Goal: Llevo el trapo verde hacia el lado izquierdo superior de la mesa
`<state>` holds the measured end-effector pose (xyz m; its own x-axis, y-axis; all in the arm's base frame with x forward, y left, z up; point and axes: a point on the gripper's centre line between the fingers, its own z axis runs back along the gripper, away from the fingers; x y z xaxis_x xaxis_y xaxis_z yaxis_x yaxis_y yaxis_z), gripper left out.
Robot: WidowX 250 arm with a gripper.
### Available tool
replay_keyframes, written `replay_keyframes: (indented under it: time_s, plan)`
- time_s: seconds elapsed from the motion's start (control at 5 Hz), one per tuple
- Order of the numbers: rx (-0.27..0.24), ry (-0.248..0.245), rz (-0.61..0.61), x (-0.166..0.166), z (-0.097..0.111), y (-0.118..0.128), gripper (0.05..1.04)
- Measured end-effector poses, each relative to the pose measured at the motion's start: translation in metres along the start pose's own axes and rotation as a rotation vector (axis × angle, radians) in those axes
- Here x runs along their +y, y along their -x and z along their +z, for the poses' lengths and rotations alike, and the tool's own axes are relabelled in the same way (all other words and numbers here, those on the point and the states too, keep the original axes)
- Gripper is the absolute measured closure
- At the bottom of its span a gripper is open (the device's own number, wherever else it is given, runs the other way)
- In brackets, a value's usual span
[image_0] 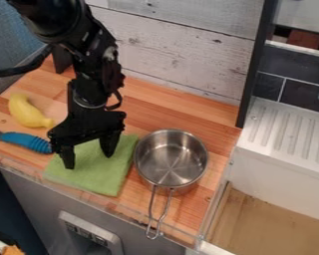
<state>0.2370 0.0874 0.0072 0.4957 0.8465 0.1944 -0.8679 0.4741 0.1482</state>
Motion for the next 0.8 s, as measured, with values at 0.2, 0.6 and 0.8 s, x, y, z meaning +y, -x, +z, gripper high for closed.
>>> replay_keyframes:
  time_s: [0.2,0.6,0.8]
  plan:
    - [-0.004,-0.017,-0.011,-0.003,-0.006,-0.001,0.082]
    - [0.004,-0.004,-0.005,-0.023,-0.008,-0.020,0.083]
    - [0.031,0.009,0.003,-0.033,-0.007,-0.023,0.083]
